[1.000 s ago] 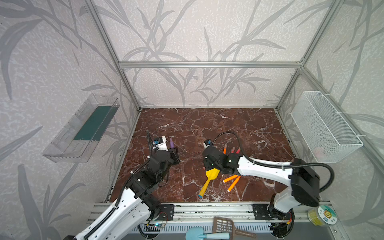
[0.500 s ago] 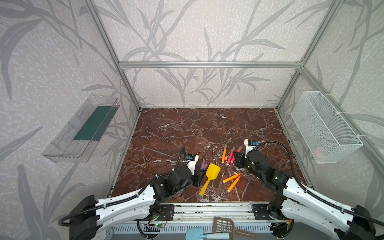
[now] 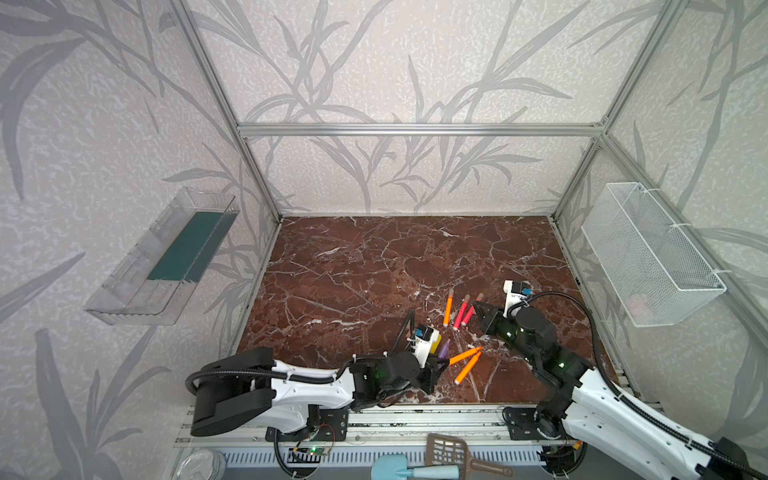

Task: Insert the pens into the pen caps
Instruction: 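Bring the held cap over the purple marker tip with the right gripper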

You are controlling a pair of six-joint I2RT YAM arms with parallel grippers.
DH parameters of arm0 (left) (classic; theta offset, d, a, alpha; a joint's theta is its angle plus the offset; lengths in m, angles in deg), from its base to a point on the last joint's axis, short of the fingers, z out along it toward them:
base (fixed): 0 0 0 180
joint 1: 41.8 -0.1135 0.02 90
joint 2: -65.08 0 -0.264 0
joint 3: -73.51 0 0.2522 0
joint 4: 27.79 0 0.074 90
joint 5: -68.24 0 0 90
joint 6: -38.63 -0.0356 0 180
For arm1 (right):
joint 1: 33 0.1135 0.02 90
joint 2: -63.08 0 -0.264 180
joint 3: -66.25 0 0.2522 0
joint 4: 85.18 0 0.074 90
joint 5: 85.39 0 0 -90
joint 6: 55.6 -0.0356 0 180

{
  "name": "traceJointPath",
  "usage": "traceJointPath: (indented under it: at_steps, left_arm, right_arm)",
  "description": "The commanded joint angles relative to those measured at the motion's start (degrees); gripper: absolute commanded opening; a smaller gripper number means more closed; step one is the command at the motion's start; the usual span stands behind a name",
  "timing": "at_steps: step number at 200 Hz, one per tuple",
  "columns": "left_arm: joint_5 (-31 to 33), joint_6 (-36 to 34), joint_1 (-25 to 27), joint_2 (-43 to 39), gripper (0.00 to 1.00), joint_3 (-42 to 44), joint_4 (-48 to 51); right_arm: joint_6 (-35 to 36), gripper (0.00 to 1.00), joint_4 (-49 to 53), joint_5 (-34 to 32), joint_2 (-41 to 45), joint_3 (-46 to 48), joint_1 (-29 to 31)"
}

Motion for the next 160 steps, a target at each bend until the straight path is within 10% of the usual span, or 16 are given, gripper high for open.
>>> traceJointPath:
  at_steps: [1,160]
  left_arm:
    - [-2.76,-1.65,0.24,4.97,0.0,-2.3,-8.54]
    - [6.88,-1.08,0.01,11.68,0.0,-3.71,-14.56]
  right_arm:
    - [-1.29,0.0,-4.47,3.73,-0.85,0.39,-1.22]
    - [-9.93,0.0,-12.41,10.27,2.03,7.61,-1.43]
